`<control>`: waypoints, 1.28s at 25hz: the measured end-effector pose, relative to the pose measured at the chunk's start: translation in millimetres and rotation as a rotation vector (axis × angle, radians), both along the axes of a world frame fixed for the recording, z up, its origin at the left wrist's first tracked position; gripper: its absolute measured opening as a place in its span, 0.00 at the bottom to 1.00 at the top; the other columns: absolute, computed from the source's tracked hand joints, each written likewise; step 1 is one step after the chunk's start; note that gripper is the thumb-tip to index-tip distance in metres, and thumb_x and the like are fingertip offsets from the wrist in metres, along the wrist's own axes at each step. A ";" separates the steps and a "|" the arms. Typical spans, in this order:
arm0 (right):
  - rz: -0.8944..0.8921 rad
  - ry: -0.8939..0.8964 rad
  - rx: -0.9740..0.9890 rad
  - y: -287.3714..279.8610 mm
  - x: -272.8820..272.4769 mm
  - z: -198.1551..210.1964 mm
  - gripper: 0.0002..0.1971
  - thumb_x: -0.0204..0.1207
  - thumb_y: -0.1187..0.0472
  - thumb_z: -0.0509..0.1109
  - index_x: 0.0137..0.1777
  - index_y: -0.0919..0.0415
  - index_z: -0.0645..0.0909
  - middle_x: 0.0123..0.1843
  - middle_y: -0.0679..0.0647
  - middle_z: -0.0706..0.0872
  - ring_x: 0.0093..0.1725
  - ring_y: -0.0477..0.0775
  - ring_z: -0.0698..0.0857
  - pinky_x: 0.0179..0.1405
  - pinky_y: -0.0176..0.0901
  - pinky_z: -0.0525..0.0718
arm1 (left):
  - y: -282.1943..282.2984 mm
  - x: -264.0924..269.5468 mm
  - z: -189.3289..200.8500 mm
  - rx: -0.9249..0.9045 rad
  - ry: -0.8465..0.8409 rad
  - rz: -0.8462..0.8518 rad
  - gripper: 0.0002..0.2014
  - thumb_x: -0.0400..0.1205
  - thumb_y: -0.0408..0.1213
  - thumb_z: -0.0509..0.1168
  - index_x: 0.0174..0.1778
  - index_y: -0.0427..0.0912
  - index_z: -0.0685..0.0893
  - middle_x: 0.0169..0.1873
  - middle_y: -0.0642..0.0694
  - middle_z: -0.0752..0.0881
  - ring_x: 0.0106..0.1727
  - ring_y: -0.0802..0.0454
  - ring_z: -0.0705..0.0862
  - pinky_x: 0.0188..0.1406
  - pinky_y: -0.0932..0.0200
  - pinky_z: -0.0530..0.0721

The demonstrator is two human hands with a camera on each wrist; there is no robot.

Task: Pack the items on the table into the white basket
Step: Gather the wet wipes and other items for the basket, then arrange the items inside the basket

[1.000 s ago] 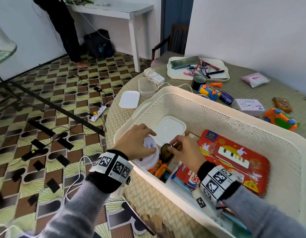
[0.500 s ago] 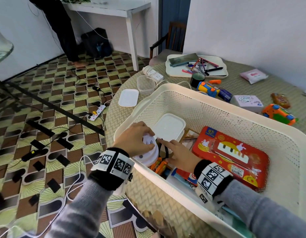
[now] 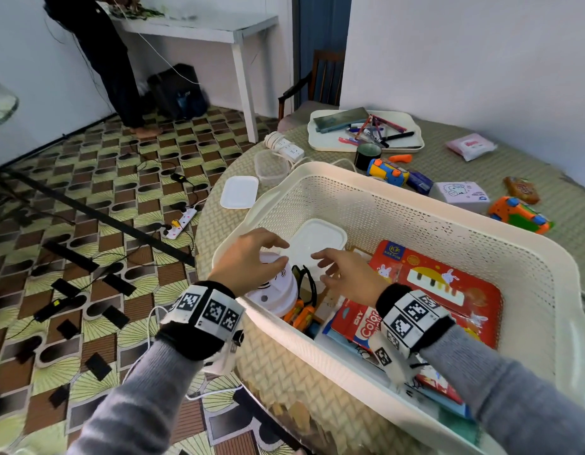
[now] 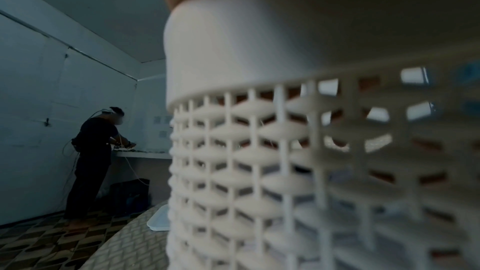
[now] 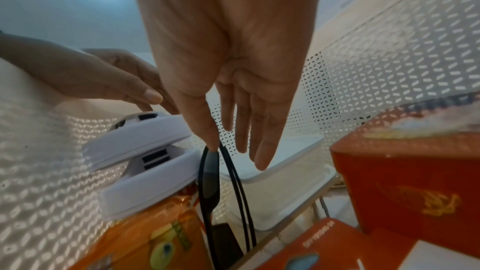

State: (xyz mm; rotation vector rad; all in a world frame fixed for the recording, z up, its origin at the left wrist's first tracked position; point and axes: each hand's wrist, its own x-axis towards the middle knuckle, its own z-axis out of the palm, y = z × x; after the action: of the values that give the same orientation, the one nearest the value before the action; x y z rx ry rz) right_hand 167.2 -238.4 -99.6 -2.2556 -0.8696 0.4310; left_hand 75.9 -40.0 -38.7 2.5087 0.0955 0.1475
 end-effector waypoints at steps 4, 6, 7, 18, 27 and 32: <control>-0.051 -0.009 0.101 -10.7 -1.2 30.2 0.19 0.77 0.67 0.70 0.68 0.57 0.78 0.55 0.55 0.86 0.51 0.53 0.85 0.54 0.41 0.83 | -3.8 -3.5 19.6 -0.026 0.066 -0.026 0.15 0.79 0.42 0.70 0.63 0.48 0.84 0.58 0.55 0.85 0.57 0.62 0.79 0.56 0.68 0.74; -0.068 -0.013 0.153 -16.8 -4.4 48.7 0.18 0.77 0.68 0.70 0.66 0.59 0.79 0.54 0.57 0.87 0.51 0.55 0.85 0.52 0.38 0.82 | -11.2 -3.7 33.8 -0.030 0.073 -0.059 0.16 0.79 0.43 0.70 0.63 0.48 0.83 0.59 0.55 0.85 0.58 0.61 0.80 0.50 0.71 0.73; -0.081 -0.022 0.173 -22.0 -6.4 59.3 0.17 0.77 0.68 0.70 0.65 0.59 0.80 0.54 0.57 0.87 0.51 0.55 0.85 0.51 0.37 0.82 | -17.3 -2.8 42.3 -0.035 0.065 -0.074 0.16 0.79 0.43 0.70 0.63 0.48 0.83 0.58 0.55 0.85 0.58 0.60 0.81 0.48 0.73 0.72; -0.367 -0.214 0.439 -206.0 -55.5 168.2 0.13 0.75 0.70 0.70 0.56 0.55 0.85 0.47 0.47 0.89 0.46 0.37 0.85 0.48 0.26 0.79 | -192.0 10.1 116.3 -0.114 -0.123 -0.310 0.12 0.80 0.42 0.69 0.58 0.47 0.86 0.53 0.56 0.87 0.54 0.63 0.84 0.47 0.78 0.76; -0.792 -0.067 0.390 -417.3 -139.3 100.5 0.11 0.77 0.65 0.71 0.48 0.44 0.85 0.48 0.47 0.90 0.51 0.50 0.87 0.56 0.46 0.84 | -414.2 -17.4 73.9 -0.218 -0.032 -0.686 0.11 0.79 0.35 0.70 0.57 0.41 0.86 0.48 0.54 0.86 0.44 0.69 0.80 0.39 0.84 0.71; -0.960 0.068 0.335 -493.9 -204.1 51.5 0.08 0.78 0.66 0.70 0.50 0.52 0.85 0.51 0.48 0.89 0.49 0.44 0.85 0.53 0.38 0.83 | -497.8 -42.4 18.6 -0.227 0.116 -0.801 0.12 0.79 0.35 0.70 0.58 0.40 0.85 0.51 0.50 0.86 0.52 0.59 0.82 0.40 0.85 0.69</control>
State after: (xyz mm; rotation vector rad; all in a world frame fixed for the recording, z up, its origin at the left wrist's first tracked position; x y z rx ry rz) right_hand -37.0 -732.3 -48.1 -2.0368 0.2175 -0.0847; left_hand 33.5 -537.8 -20.1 2.1434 -0.7879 -0.3192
